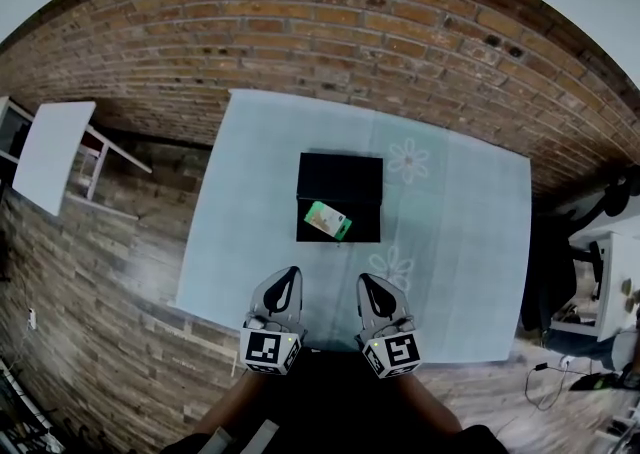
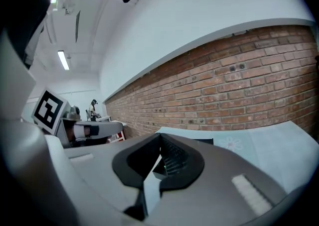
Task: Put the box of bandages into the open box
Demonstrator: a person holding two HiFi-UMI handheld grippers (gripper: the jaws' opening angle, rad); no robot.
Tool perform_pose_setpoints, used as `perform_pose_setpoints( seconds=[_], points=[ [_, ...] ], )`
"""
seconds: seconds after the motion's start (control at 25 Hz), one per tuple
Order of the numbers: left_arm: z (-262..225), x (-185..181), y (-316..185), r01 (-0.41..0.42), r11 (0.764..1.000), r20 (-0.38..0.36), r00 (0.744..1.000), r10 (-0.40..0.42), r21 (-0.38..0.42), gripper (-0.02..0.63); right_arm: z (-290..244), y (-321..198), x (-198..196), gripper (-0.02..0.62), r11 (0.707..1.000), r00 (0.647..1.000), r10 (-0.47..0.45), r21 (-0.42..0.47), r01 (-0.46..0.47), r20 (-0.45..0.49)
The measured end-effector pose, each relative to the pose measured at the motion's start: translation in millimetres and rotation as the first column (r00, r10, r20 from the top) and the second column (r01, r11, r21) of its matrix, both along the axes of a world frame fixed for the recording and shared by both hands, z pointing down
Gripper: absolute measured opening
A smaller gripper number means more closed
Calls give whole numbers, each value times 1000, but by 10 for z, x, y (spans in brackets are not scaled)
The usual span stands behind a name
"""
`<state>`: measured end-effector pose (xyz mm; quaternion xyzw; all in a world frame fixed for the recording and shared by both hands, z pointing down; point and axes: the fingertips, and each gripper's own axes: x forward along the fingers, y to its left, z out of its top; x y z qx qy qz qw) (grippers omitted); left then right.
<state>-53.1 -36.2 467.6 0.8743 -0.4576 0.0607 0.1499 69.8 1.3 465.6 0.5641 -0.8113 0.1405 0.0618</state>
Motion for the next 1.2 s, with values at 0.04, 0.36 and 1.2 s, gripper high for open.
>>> perform_pose_setpoints(
  seconds=[0.04, 0.36, 1.2],
  points=[
    [1, 8, 10, -1, 1000, 2, 1000, 1, 1, 0, -9, 19, -4, 1, 1000, 1000, 2, 3, -2, 3],
    [-18, 83, 49, -9, 1000, 9, 1000, 9, 10, 0, 52, 44, 30, 0, 1000, 1000, -13, -14, 12, -18],
    [4, 82, 83, -26, 1000, 14, 1000, 26, 8, 0, 34, 52, -61, 0, 999, 999, -44, -15, 43, -31]
  ],
)
